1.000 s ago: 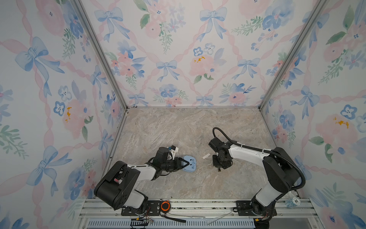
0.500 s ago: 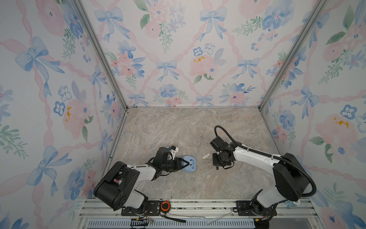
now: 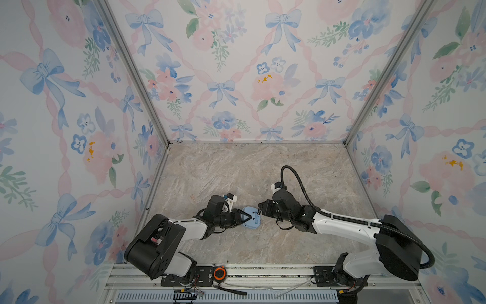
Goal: Insert the battery into the alarm
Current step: Install the battery in the alarm.
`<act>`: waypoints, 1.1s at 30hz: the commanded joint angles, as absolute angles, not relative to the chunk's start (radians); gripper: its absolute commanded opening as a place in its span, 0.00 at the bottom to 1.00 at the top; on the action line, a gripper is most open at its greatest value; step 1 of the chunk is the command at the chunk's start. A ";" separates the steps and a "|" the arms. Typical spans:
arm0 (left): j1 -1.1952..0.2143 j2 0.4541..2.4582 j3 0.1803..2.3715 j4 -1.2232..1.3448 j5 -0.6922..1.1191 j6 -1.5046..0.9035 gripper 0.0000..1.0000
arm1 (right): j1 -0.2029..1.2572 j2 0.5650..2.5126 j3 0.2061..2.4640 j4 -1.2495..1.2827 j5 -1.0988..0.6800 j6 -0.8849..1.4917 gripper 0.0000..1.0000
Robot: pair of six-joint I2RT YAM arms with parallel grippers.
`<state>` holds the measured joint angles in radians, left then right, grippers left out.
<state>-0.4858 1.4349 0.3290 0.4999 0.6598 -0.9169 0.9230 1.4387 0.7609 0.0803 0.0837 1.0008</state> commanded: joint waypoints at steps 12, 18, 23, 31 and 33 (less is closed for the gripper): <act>-0.496 1.453 0.287 0.361 0.594 -0.887 0.00 | 0.957 1.519 0.768 0.144 0.163 1.025 0.00; -0.496 1.451 0.290 0.361 0.596 -0.885 0.00 | 0.959 1.543 0.754 0.157 0.160 1.045 0.00; -0.496 1.458 0.292 0.362 0.598 -0.882 0.00 | 0.967 1.570 0.740 0.181 0.154 1.053 0.00; -0.496 1.457 0.293 0.361 0.599 -0.882 0.00 | 0.988 1.585 0.741 0.170 0.150 1.039 0.00; -0.496 1.457 0.294 0.361 0.596 -0.881 0.00 | 0.995 1.584 0.742 0.160 0.153 1.035 0.00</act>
<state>-0.4858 1.4349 0.3290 0.4999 0.6594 -0.9169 0.9730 1.5749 0.7490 0.1574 0.1436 1.0393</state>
